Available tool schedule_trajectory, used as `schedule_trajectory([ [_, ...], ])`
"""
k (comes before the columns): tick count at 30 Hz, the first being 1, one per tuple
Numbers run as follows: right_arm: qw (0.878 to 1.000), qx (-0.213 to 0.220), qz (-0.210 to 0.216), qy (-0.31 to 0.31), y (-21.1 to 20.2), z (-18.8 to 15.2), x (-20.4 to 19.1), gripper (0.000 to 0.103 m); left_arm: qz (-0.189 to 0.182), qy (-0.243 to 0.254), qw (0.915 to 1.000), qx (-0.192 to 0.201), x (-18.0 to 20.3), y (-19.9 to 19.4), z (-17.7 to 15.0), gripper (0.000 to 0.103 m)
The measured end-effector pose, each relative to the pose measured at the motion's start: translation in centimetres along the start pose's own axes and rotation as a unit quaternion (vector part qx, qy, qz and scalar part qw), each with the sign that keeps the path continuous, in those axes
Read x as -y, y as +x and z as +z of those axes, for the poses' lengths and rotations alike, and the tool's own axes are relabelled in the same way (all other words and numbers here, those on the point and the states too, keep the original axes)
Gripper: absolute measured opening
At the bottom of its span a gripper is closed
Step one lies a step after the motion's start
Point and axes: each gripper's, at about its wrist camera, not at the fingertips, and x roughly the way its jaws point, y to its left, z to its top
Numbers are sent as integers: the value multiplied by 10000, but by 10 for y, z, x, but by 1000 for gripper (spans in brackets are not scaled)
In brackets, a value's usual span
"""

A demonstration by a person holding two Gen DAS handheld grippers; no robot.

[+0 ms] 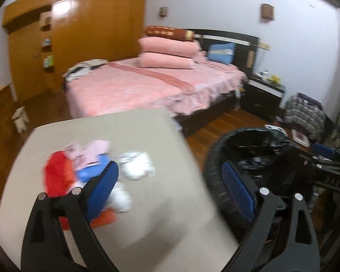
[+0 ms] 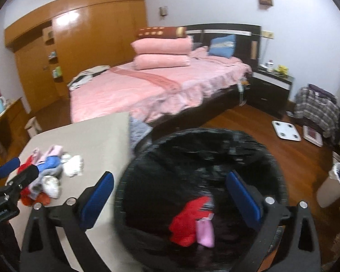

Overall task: Collect trash
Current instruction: 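Grasp the red cloth with the left tool while the right tool grasps the white tissue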

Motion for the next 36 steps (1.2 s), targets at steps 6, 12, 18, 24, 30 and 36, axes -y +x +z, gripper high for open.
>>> schedule_trajectory([
  [6,9983,-50,508,-280,15,0,-55,97,823,-205,9964,47,-58,-16,-13,90],
  [12,9948,-64,795,-640,32,-3,-103,97,1317,-567,9895,-189,-112,-4,-23,80],
  [18,9913,-154,1028,-808,50,-6,-136,97,1372,-801,9862,-470,-143,19,-31,63],
  [24,9883,-269,1174,-935,67,-11,-161,97,1192,-961,9860,-663,-154,37,-37,41],
  [30,9840,-374,1331,-1124,76,-20,-182,91,1032,-1082,9870,-591,-163,32,-42,13],
  [36,9788,-485,1571,-1221,81,-29,-202,87,987,-1127,9879,-411,-167,7,-42,13],
])
